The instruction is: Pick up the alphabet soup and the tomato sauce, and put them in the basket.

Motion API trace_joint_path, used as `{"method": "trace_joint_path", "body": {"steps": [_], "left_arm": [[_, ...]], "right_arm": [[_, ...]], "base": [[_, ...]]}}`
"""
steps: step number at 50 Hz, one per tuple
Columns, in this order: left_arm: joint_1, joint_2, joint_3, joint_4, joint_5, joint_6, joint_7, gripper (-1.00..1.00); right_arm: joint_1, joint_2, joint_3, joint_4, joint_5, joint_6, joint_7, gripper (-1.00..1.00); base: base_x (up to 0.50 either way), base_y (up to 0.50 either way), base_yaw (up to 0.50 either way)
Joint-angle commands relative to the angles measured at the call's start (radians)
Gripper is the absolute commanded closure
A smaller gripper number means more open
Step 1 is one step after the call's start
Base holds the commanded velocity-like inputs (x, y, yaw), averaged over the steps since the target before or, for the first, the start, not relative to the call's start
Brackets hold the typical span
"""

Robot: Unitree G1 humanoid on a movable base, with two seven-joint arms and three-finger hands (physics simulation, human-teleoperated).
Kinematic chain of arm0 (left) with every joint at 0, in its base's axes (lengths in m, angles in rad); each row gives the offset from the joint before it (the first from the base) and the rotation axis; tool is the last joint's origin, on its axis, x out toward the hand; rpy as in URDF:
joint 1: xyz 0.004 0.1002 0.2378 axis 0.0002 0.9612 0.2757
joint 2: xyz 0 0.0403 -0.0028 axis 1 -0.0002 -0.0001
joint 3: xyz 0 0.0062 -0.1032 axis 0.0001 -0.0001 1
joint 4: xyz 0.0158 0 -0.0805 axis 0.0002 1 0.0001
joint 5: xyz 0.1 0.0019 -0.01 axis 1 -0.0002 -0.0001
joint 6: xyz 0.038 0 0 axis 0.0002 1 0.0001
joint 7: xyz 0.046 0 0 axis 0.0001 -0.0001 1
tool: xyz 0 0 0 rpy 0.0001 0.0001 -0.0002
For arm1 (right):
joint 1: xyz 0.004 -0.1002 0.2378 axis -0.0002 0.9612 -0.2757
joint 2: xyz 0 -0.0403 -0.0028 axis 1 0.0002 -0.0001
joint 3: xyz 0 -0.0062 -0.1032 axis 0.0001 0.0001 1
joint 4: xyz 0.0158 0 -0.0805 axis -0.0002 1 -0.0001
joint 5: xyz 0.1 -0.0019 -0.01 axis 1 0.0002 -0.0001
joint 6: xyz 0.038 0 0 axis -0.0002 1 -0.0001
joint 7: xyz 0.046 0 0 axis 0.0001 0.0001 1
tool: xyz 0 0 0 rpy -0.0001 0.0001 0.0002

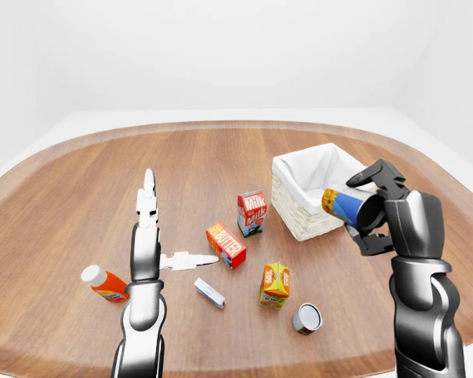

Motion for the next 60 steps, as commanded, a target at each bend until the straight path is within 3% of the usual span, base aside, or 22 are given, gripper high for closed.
{"method": "trace_joint_path", "body": {"steps": [1, 11, 31, 60], "left_arm": [[-0.001, 0.001, 0.003, -0.005, -0.003, 0.000, -0.002, -1.00], [0.003, 0.000, 0.001, -0.007, -0.001, 0.000, -0.002, -1.00], [0.002, 0.001, 0.000, 0.000, 0.002, 0.000, -0.003, -1.00], [0.002, 0.001, 0.000, -0.003, 0.003, 0.000, -0.006, -1.00]], "right_arm": [[-0.075, -0.022, 0.027, -0.016, 0.017, 0.000, -0.005, 1.00], [-0.176, -0.060, 0.052, 0.039, 0.022, 0.000, 0.009, 1.00], [-0.317, -0.111, 0.092, 0.237, -0.008, 0.000, -0.061, 1.00], [-0.558, -0.190, 0.142, 0.651, -0.080, 0.000, -0.214, 1.00]], "base": [[0.00, 0.00, 0.00], [0.00, 0.00, 0.00], [0.00, 0.00, 0.00], [0.00, 0.00, 0.00]]}}
